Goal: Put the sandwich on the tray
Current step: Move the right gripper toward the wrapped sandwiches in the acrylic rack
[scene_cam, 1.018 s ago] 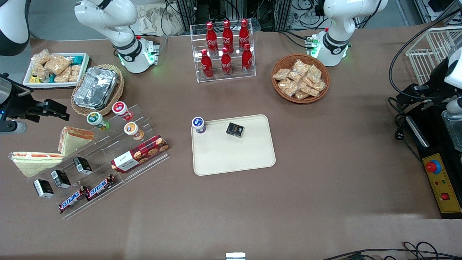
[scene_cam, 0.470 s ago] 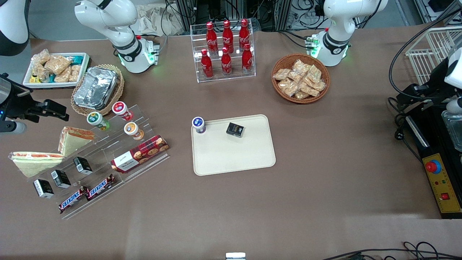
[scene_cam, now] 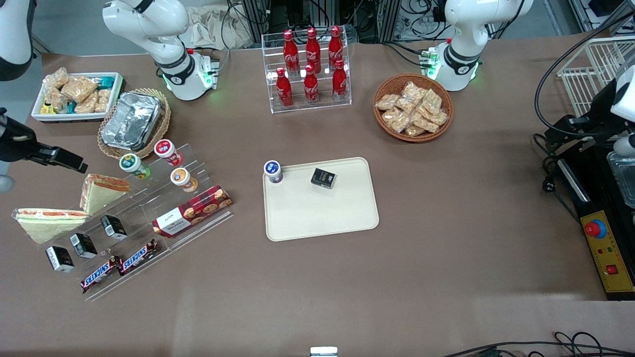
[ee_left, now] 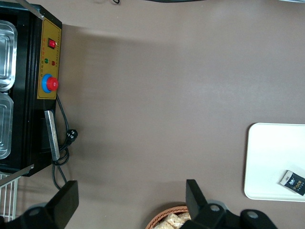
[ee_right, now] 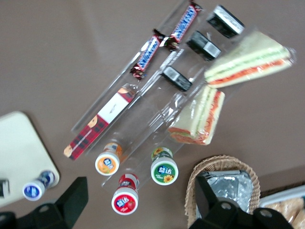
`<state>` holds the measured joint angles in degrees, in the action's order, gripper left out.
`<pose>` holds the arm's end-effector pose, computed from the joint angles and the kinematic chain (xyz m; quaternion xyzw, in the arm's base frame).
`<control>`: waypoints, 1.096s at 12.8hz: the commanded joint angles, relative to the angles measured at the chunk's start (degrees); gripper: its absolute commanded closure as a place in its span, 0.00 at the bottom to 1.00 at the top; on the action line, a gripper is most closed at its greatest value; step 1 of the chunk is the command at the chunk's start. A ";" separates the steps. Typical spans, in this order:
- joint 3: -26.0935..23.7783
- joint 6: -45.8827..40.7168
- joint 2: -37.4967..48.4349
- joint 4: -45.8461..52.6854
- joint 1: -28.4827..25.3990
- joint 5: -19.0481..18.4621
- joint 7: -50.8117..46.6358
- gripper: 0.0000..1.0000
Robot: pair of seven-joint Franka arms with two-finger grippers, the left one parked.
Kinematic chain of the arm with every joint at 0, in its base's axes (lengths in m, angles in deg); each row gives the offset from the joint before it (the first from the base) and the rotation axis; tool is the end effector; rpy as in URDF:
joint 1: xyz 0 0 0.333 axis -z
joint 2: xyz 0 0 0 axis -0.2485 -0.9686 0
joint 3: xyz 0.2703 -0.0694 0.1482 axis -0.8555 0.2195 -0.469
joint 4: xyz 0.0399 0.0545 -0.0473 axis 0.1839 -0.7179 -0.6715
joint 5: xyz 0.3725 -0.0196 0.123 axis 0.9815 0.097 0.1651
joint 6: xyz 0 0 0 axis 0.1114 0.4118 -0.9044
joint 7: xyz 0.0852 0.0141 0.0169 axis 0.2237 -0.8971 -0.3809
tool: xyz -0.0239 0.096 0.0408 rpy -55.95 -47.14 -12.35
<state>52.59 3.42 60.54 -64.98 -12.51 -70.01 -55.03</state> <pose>0.5578 -0.0472 0.5978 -0.9850 0.1699 0.0302 0.0019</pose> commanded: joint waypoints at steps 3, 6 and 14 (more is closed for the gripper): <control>5.41 4.68 -1.32 0.67 0.23 -0.41 -15.00 0.00; 8.75 8.21 -3.07 0.67 0.23 -2.95 -28.11 0.00; 16.50 18.14 -14.49 0.41 1.89 -1.75 -30.95 0.00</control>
<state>68.45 20.25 47.53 -65.35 -11.78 -74.10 -85.02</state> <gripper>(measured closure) 0.000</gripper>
